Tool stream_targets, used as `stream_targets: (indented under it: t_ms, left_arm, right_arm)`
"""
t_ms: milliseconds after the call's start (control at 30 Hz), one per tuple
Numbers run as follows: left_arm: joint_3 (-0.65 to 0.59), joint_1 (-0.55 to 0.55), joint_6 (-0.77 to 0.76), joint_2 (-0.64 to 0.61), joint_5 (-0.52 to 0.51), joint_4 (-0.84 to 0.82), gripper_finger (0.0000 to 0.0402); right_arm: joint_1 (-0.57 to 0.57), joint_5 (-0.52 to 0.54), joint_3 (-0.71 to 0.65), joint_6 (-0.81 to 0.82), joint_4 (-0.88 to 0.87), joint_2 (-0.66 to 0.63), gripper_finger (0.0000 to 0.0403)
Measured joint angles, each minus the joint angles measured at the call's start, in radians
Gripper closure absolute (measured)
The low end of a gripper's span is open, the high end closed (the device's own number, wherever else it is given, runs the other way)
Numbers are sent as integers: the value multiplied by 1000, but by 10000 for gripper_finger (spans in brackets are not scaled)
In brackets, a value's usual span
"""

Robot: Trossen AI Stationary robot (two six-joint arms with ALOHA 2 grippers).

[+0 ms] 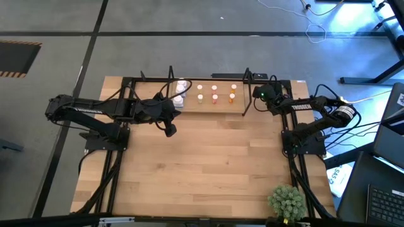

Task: Pick and place medicine bottles onto shelf by color
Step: Put the orange pill bottle on the shelf aligned with the other orange pill bottles

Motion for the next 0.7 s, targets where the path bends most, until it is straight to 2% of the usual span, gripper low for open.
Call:
stream_targets:
  t_ms: [700]
  left_arm:
    - [0,0,0,0,0,0,401]
  right_arm:
    - [0,17,0,17,6,0,265]
